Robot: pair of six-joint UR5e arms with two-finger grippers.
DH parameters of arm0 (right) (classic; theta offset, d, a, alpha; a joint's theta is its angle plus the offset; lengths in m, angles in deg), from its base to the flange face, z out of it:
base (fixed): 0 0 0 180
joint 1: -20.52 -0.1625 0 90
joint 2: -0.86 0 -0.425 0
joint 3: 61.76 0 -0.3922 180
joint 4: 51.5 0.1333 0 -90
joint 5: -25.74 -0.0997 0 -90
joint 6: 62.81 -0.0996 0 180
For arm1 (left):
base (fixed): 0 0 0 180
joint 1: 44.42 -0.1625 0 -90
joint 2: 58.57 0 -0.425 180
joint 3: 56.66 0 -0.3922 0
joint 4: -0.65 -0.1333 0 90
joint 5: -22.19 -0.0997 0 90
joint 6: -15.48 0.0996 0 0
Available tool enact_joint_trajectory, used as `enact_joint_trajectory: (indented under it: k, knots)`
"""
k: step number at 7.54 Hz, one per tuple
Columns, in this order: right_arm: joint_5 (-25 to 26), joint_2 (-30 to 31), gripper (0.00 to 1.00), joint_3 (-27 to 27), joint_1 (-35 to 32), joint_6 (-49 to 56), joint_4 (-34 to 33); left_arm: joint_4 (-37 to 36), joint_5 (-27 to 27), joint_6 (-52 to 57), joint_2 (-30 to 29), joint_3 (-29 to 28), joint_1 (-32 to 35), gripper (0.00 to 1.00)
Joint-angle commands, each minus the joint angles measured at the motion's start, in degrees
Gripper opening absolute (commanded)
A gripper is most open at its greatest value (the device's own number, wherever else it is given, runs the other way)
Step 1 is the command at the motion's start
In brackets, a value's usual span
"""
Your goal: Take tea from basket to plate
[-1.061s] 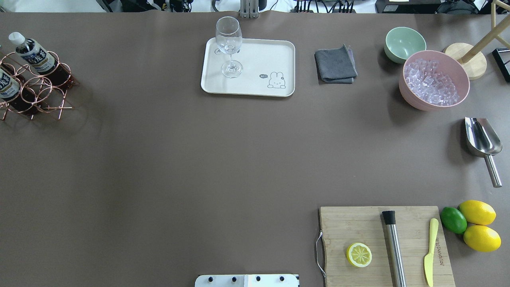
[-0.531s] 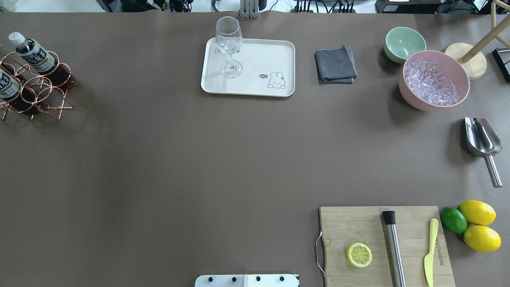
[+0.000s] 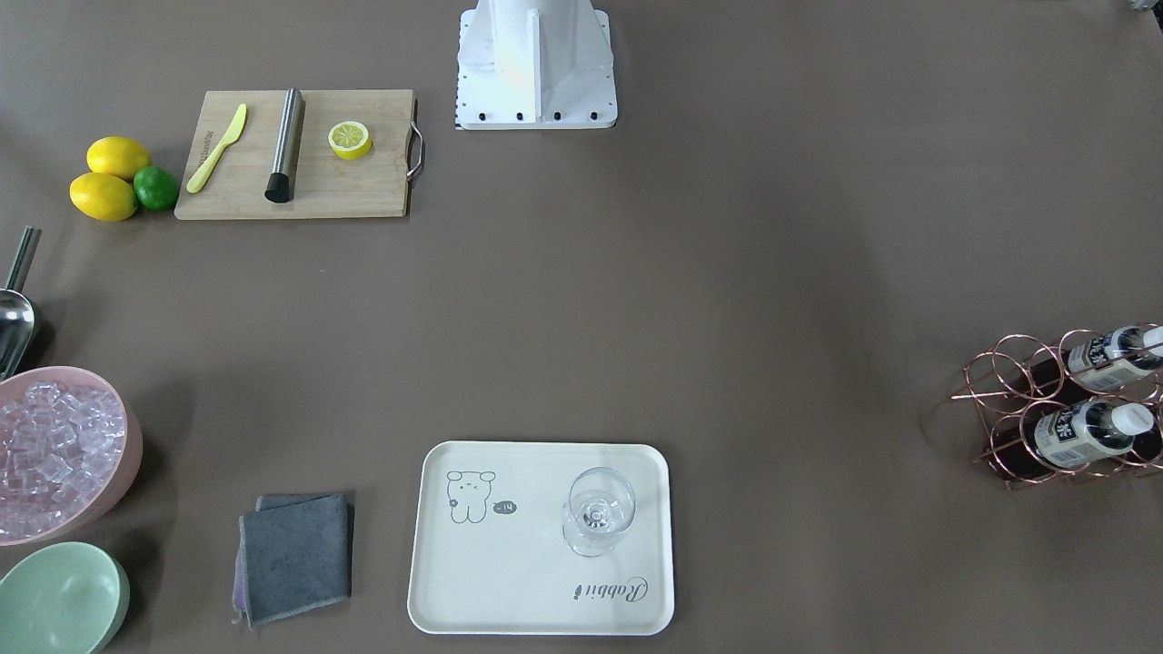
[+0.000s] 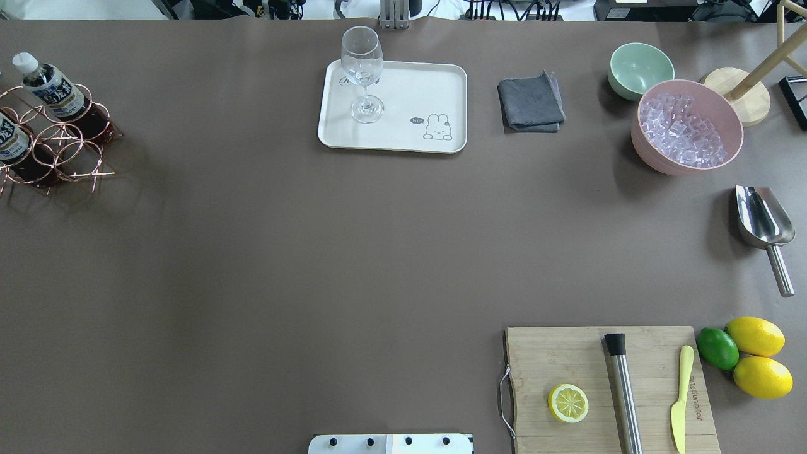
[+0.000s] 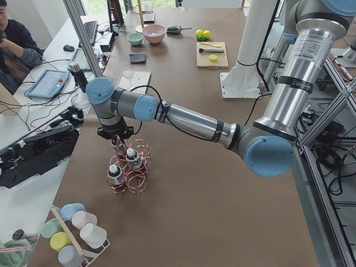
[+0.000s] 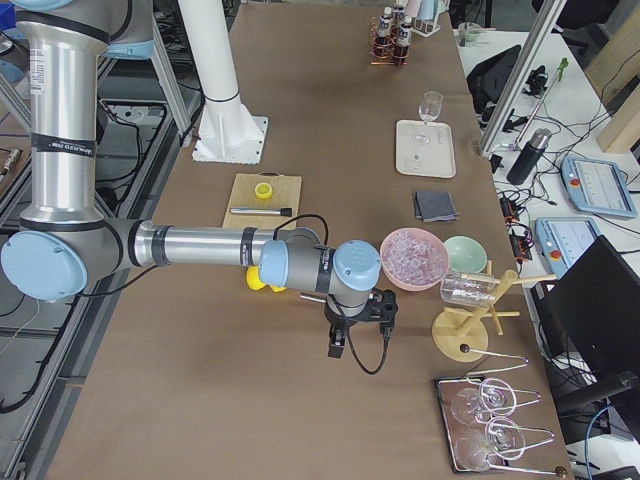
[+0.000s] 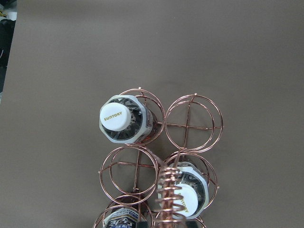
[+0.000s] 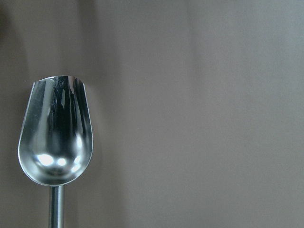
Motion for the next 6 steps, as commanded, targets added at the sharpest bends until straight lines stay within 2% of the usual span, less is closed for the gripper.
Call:
enact_joint_trajectory:
  k: [1, 3, 4, 6]
  knots:
    - [-0.50, -1.38, 1.00, 0.06, 0.68, 0.09, -0.08, -4.00, 0.01, -0.26, -0.23, 4.92, 0.25, 0.00]
    - [-1.82, -1.56, 1.00, -4.31, 0.77, -0.09, 0.01, -8.58, -0.25, -1.05, -1.63, 11.86, 0.25, 0.00]
    - [-3.04, -1.73, 1.00, -5.47, 1.29, -0.18, 1.22, -9.82, -0.51, -5.93, -2.34, 15.20, -0.01, 0.00]
    - [-3.22, -4.53, 1.00, -9.85, 6.02, -1.32, 2.64, -9.92, -0.60, -11.41, -5.40, 18.65, -2.55, 0.00]
